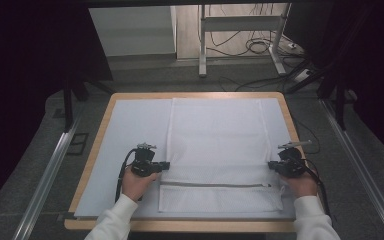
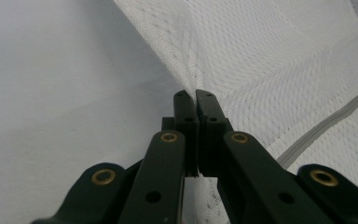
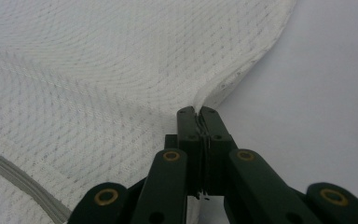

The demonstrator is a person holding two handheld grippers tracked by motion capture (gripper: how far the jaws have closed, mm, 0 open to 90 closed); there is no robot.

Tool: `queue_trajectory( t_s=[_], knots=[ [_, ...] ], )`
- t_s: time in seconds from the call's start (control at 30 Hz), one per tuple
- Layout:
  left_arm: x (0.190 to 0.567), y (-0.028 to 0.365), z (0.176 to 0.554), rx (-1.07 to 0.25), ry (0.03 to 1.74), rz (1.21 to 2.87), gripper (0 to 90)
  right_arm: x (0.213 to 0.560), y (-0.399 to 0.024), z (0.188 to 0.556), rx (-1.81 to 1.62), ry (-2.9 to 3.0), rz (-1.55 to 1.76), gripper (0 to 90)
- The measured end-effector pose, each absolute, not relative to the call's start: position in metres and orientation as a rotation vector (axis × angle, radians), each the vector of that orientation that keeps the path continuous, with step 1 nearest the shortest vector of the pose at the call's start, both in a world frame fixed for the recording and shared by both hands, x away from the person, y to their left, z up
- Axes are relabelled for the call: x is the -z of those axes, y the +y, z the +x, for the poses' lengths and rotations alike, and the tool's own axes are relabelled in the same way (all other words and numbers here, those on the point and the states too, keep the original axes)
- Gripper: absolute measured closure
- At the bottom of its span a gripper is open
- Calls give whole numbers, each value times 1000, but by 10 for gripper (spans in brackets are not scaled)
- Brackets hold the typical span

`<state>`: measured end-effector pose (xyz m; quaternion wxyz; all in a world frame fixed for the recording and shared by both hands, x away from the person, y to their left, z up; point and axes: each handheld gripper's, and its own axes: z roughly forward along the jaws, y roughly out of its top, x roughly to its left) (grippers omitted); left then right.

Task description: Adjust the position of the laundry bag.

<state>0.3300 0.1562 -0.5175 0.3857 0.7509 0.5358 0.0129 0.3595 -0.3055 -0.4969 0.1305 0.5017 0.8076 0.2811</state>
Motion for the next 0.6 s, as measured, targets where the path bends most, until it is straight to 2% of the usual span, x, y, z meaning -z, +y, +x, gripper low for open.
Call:
queue_trajectory(
  t_s=[0.6],
  knots=[
    [519,178,324,-48,1388,1899,893,498,-288,360,-848,2376,1418,872]
  ],
)
